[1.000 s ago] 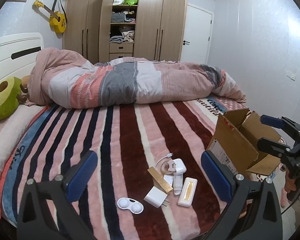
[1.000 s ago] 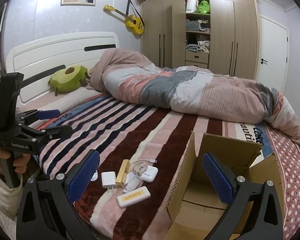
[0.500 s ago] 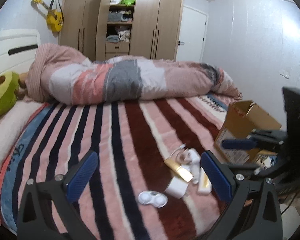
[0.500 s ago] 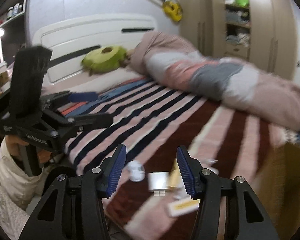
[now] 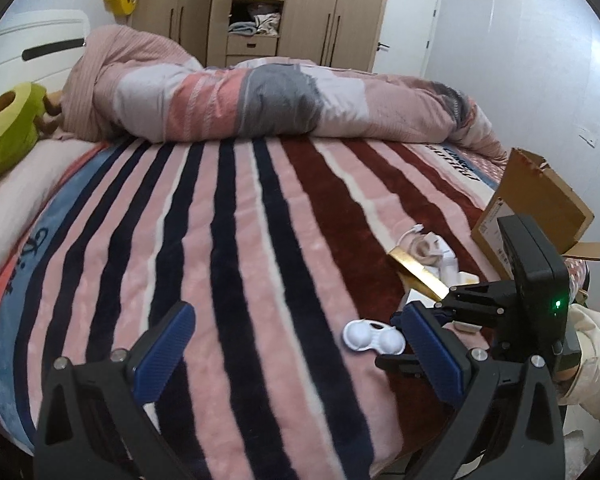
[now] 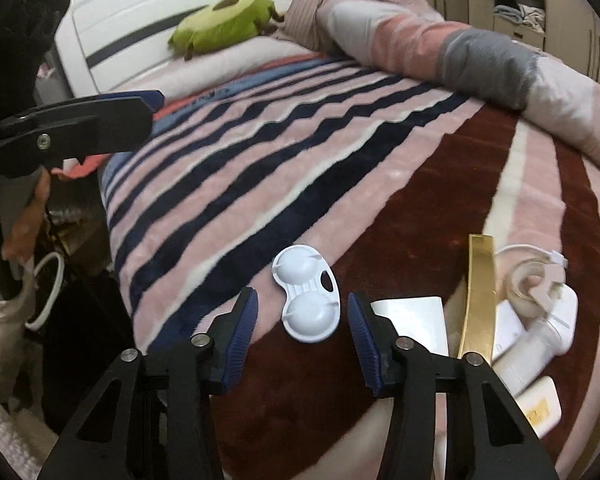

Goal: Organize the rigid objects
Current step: 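Grasp the white contact lens case with the right gripper and drop it into the box, then grasp the white charger with the left gripper while the right gripper grasps the KATO-KATO box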

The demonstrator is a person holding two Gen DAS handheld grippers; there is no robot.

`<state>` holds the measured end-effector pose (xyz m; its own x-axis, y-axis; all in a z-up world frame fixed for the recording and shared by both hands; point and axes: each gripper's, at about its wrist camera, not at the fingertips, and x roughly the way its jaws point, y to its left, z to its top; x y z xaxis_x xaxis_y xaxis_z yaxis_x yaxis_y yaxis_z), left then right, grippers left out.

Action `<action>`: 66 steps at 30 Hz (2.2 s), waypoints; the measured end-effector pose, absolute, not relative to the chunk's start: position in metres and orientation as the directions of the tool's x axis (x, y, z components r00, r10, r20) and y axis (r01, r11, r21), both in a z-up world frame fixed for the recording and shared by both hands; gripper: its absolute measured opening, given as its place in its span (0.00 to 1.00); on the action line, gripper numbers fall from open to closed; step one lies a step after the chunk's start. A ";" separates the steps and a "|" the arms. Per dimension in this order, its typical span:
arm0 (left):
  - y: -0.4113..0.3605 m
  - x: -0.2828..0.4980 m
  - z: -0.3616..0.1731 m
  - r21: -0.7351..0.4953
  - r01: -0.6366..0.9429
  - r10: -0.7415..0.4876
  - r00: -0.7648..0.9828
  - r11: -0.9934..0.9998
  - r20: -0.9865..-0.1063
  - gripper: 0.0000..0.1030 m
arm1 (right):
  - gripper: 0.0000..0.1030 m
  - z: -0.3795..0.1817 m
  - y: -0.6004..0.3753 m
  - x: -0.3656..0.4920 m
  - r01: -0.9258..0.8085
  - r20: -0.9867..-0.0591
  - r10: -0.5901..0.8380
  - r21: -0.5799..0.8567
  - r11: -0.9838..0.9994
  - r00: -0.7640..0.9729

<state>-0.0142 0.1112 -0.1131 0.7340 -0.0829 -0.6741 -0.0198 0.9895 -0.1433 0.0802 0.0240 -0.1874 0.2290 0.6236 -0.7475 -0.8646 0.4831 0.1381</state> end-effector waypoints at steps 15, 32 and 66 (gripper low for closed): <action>0.114 -0.020 -0.106 -0.176 -0.010 -0.113 0.734 0.984 -0.669 0.99 | 0.26 -0.129 0.002 0.069 -0.850 -0.674 0.648 0.056 0.523 0.354; -0.008 0.067 -0.183 -0.244 0.229 -0.332 0.546 0.942 -0.769 0.62 | 0.26 -0.026 -0.258 0.136 -0.500 -0.691 0.381 0.033 0.865 0.614; 0.035 0.056 -0.181 -0.183 0.212 -0.274 0.582 0.960 -0.766 0.56 | 0.42 -0.116 -0.081 0.053 -0.767 -0.750 0.592 0.183 0.615 0.296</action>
<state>0.0559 0.0348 -0.1813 0.5816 -0.2743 -0.7658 0.2122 0.9600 -0.1828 0.0527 -0.0813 -0.1158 0.2963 0.5917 -0.7497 -0.7668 0.6153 0.1826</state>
